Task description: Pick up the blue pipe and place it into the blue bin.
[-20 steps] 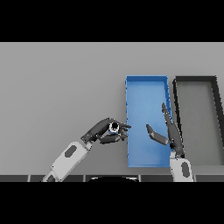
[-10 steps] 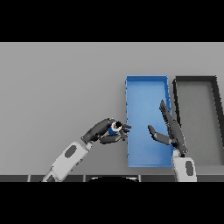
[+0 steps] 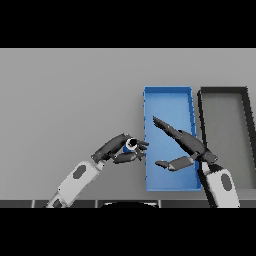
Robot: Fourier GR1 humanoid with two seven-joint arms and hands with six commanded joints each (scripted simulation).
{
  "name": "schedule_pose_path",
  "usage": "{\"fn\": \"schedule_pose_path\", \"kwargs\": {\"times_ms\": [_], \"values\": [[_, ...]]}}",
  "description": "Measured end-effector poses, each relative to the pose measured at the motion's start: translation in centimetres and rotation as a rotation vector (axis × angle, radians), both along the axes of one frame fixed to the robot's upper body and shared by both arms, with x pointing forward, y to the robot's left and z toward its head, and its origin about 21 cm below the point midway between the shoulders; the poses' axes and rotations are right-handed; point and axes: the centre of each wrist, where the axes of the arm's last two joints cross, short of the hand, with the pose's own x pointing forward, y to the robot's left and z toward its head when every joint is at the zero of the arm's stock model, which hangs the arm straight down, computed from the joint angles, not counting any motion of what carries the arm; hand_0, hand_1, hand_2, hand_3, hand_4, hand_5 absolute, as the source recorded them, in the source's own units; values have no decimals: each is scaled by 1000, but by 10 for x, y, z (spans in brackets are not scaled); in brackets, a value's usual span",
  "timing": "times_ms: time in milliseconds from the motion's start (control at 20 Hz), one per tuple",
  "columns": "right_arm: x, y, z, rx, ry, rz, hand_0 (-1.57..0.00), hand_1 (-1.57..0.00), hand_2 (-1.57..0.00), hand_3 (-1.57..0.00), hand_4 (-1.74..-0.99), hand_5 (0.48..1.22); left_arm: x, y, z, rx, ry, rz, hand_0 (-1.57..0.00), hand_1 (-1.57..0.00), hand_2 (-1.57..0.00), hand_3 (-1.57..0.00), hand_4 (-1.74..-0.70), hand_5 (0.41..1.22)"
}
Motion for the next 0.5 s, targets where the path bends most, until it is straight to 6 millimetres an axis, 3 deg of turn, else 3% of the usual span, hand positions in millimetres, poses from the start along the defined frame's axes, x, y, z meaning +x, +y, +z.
{"fn": "schedule_pose_path", "kwargs": {"times_ms": [500], "values": [[22, 72, 23, -136, -49, 249, 1, 1, 1, 1, -1225, 529, 0, -4, -3, -19, 7, -51, -1571, -1571, -1571, -1536, -1741, 1221]]}}
